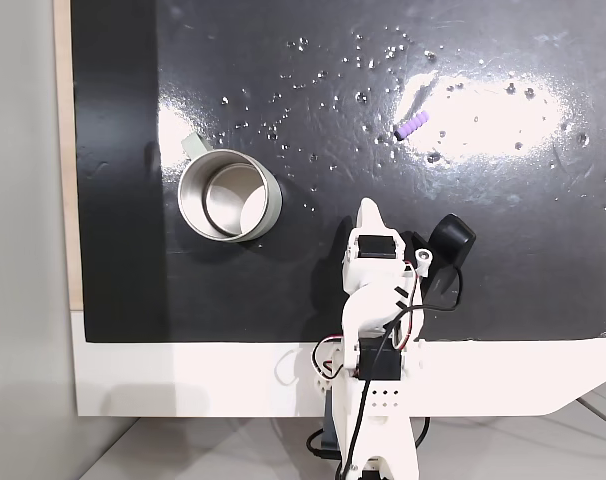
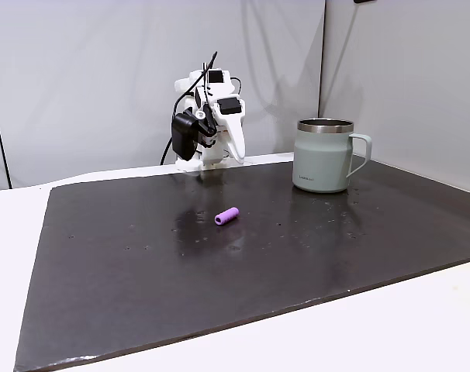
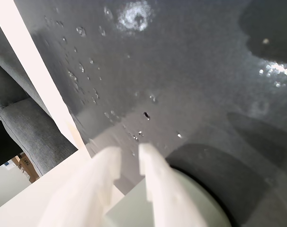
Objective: Grasp a pengrip and put it in the cup.
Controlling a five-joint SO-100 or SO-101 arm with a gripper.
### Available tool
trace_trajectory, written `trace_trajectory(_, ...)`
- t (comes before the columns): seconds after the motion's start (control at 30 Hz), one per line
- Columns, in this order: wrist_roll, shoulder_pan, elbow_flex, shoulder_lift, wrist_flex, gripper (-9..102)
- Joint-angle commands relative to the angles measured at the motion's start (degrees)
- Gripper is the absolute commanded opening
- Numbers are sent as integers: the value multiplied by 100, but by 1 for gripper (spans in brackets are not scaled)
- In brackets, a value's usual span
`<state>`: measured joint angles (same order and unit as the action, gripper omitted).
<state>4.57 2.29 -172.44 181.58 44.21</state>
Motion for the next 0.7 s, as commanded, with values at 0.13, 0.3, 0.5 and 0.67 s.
trace_trajectory(0.13,-185,-158,26,53,-158,0)
trace_trajectory(0.3,-185,-158,26,53,-158,0)
trace_trajectory(0.5,-562,141,554,53,185,0)
trace_trajectory(0.67,-1090,501,1793,-369,879,3)
